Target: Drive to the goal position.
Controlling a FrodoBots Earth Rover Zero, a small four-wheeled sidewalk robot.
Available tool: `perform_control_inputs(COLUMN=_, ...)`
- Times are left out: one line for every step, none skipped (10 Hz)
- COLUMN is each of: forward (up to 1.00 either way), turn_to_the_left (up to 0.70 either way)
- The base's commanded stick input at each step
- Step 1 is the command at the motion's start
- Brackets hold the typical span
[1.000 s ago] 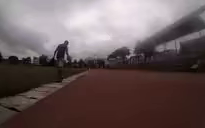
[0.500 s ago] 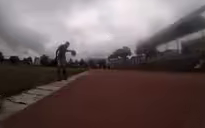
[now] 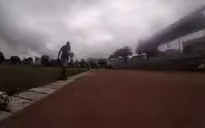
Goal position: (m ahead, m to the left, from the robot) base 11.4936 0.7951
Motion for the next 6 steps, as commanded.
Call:
perform_control_inputs(forward=0.7, turn_to_the_left=0.0)
perform_control_inputs(forward=0.7, turn_to_the_left=0.0)
perform_control_inputs(forward=0.7, turn_to_the_left=0.0)
perform_control_inputs(forward=0.7, turn_to_the_left=0.0)
perform_control_inputs(forward=0.7, turn_to_the_left=0.0)
perform_control_inputs(forward=0.7, turn_to_the_left=0.0)
